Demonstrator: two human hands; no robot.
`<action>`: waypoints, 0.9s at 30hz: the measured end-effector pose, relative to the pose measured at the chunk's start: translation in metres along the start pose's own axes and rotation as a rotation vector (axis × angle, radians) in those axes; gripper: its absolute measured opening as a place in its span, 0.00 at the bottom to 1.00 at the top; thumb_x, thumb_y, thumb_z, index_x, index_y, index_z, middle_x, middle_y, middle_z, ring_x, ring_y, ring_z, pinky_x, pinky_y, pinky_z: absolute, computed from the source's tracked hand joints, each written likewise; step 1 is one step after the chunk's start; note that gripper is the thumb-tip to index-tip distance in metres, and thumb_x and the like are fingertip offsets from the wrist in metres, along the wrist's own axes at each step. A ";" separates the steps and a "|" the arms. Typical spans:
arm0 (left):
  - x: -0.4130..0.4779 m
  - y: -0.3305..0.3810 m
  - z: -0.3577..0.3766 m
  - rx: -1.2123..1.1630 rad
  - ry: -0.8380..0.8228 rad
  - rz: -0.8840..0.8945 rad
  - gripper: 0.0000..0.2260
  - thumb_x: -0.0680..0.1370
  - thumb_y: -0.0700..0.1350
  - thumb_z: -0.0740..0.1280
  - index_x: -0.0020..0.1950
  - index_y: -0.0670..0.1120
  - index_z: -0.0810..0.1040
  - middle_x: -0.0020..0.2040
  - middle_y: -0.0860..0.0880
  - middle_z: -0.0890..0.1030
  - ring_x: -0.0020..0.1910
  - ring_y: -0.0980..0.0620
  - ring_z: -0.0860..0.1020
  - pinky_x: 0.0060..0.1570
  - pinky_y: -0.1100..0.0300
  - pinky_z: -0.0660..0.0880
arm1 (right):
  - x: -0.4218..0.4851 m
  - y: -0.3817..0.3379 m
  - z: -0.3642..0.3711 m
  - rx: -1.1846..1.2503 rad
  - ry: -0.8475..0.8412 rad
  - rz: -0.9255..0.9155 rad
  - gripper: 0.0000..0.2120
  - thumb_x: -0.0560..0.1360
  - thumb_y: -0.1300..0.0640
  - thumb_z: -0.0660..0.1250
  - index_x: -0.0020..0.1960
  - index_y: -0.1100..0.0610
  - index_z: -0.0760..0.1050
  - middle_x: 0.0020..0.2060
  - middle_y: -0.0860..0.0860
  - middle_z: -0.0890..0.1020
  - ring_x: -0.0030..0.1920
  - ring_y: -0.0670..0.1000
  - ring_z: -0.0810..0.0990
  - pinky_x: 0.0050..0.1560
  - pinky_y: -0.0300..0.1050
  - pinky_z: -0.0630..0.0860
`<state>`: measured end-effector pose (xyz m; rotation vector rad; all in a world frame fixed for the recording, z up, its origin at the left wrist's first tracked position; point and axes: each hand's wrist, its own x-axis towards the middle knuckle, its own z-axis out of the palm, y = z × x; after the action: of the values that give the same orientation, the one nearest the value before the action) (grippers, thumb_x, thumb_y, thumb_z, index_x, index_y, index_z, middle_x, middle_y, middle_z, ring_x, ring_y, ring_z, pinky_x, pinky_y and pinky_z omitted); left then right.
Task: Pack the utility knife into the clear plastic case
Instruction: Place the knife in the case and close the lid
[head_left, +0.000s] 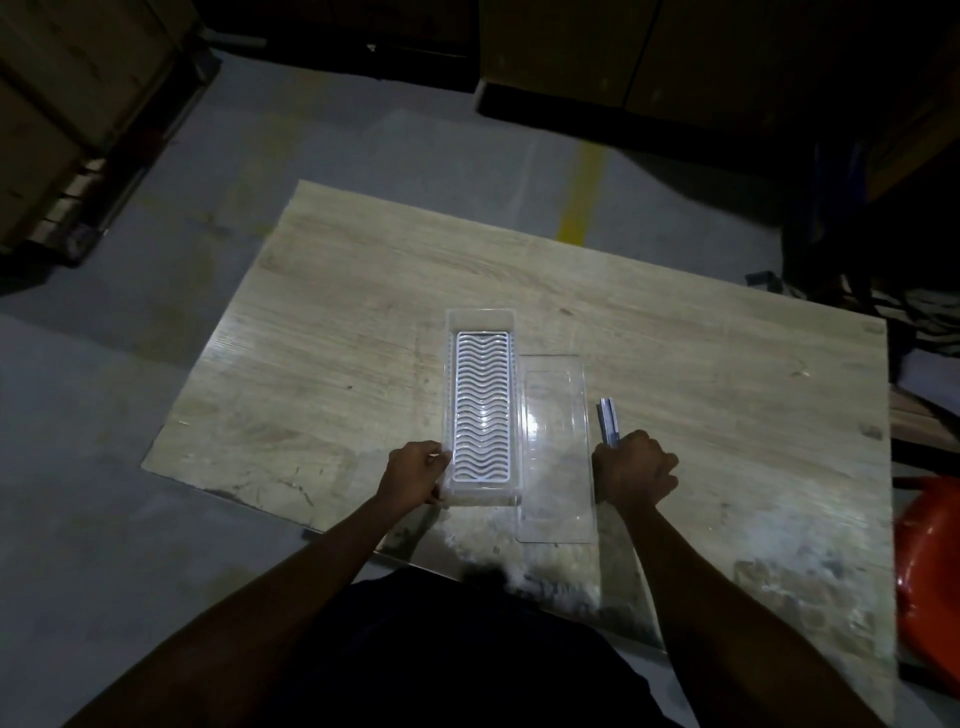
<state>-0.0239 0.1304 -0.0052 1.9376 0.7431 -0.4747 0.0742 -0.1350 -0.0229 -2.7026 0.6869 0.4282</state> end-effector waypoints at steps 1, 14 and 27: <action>0.000 0.004 -0.003 0.017 0.002 0.010 0.14 0.77 0.48 0.66 0.58 0.40 0.80 0.45 0.37 0.85 0.40 0.40 0.84 0.47 0.46 0.81 | -0.002 -0.005 -0.003 0.028 0.000 0.015 0.14 0.69 0.49 0.68 0.47 0.59 0.78 0.44 0.56 0.81 0.51 0.61 0.75 0.49 0.54 0.72; 0.028 0.036 -0.034 0.000 -0.135 0.037 0.02 0.76 0.37 0.67 0.48 0.41 0.75 0.29 0.43 0.77 0.16 0.57 0.74 0.17 0.64 0.73 | -0.067 -0.109 -0.015 0.287 -0.071 -0.101 0.13 0.69 0.49 0.70 0.50 0.54 0.79 0.50 0.55 0.82 0.59 0.62 0.71 0.55 0.56 0.70; 0.048 0.025 -0.039 0.110 -0.280 0.111 0.05 0.76 0.43 0.66 0.43 0.42 0.75 0.32 0.44 0.82 0.25 0.49 0.81 0.24 0.60 0.77 | -0.099 -0.137 0.048 -0.162 -0.003 -0.261 0.17 0.70 0.45 0.68 0.53 0.55 0.77 0.50 0.53 0.82 0.57 0.59 0.73 0.57 0.58 0.66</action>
<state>0.0287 0.1706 -0.0008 1.9496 0.4355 -0.7132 0.0496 0.0372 0.0005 -2.8907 0.3026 0.4381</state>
